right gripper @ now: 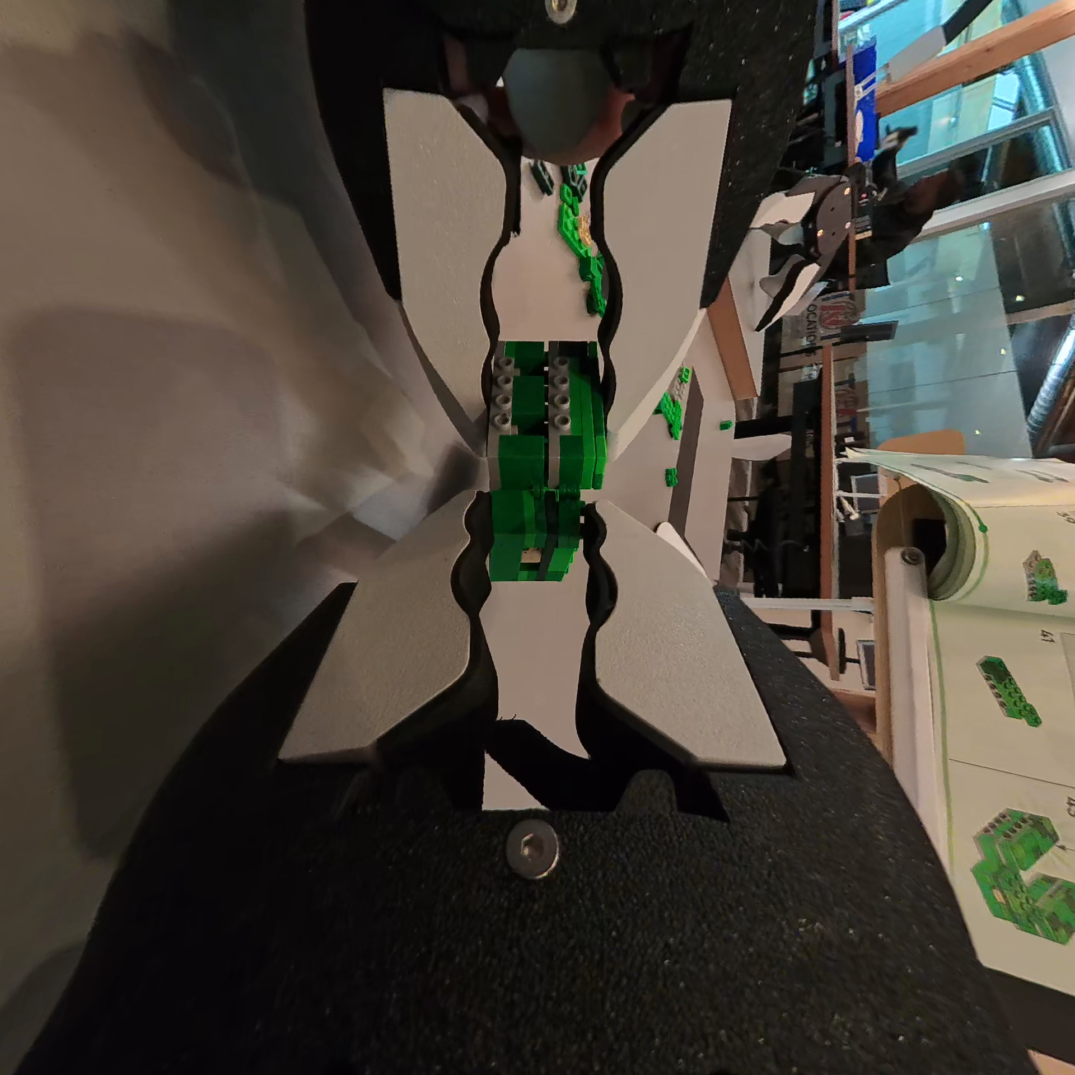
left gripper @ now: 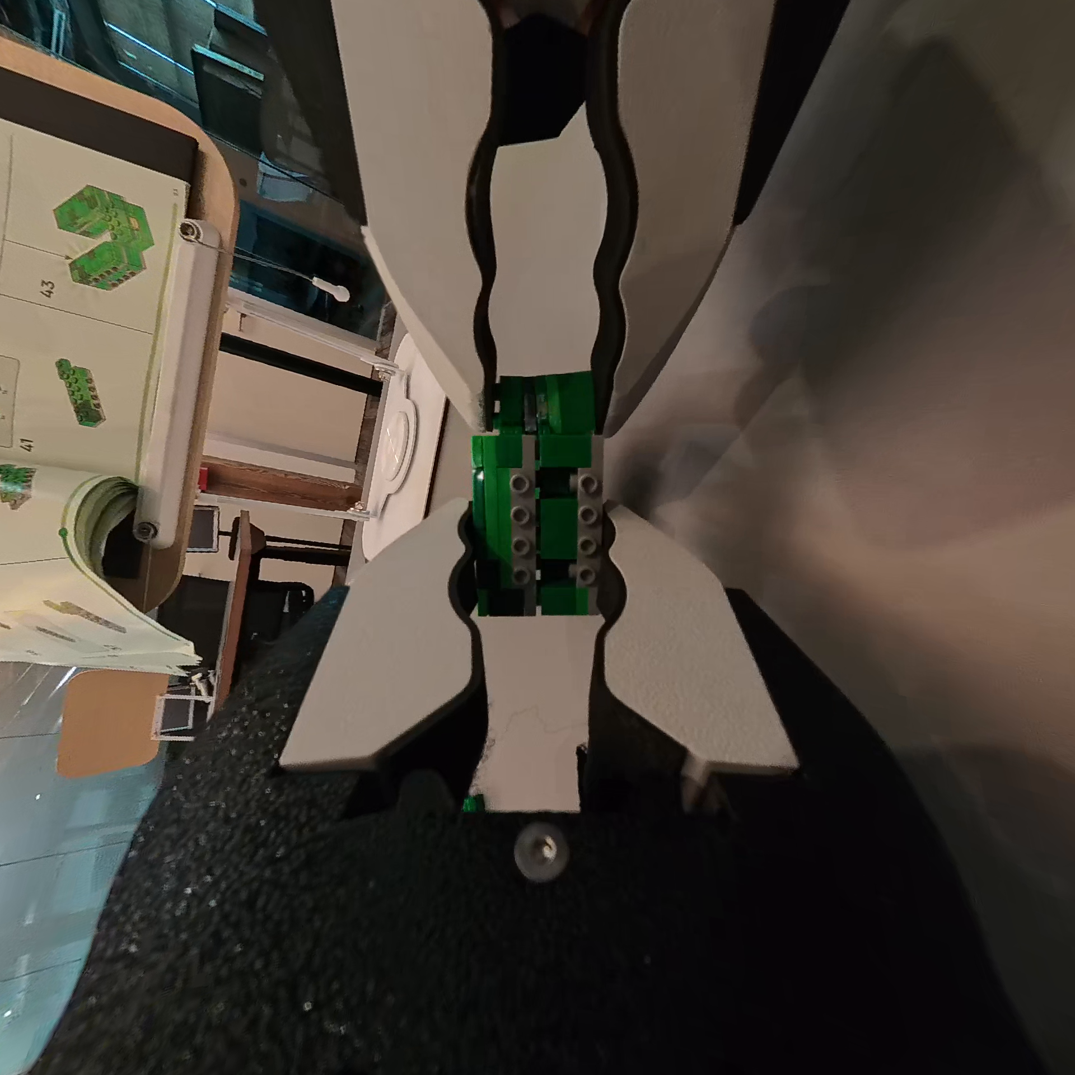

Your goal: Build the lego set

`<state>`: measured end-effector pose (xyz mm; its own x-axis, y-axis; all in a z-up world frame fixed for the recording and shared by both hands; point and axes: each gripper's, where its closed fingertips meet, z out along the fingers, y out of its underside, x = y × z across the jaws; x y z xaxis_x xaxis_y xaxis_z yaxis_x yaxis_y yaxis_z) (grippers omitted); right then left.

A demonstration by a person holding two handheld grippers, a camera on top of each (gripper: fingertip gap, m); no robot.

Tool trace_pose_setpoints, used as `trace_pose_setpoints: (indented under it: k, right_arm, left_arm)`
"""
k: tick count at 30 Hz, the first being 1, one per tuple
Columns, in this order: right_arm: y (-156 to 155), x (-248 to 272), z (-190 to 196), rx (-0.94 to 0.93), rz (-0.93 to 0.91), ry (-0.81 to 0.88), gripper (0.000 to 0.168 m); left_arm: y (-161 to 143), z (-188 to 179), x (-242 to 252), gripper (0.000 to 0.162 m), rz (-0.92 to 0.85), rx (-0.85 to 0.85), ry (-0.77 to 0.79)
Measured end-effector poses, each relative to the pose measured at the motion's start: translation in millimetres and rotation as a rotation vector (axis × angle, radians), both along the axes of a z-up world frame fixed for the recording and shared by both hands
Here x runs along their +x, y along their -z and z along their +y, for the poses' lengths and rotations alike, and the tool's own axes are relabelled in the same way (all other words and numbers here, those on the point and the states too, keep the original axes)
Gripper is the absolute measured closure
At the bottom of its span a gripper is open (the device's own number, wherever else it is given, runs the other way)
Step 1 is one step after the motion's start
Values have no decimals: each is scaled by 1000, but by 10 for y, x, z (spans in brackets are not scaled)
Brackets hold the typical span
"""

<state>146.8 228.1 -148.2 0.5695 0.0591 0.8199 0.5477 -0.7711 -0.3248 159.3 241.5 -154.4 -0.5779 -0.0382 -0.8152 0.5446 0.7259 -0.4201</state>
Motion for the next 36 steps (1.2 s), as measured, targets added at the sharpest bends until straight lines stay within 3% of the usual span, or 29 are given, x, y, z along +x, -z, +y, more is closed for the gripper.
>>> trace_pose_setpoints:
  k: [27, 33, 36]
  right_arm:
    - [-127, -79, 18, 63, 120, 8, 137]
    - [-180, -146, 111, 74, 125, -14, 119]
    - [-154, -171, 138, 34, 88, -24, 125]
  left_arm:
    - [-71, -25, -76, 124, 145, -112, 62]
    - [-41, -51, -124, 124, 160, -109, 91]
    - [-68, -76, -150, 124, 160, -120, 100]
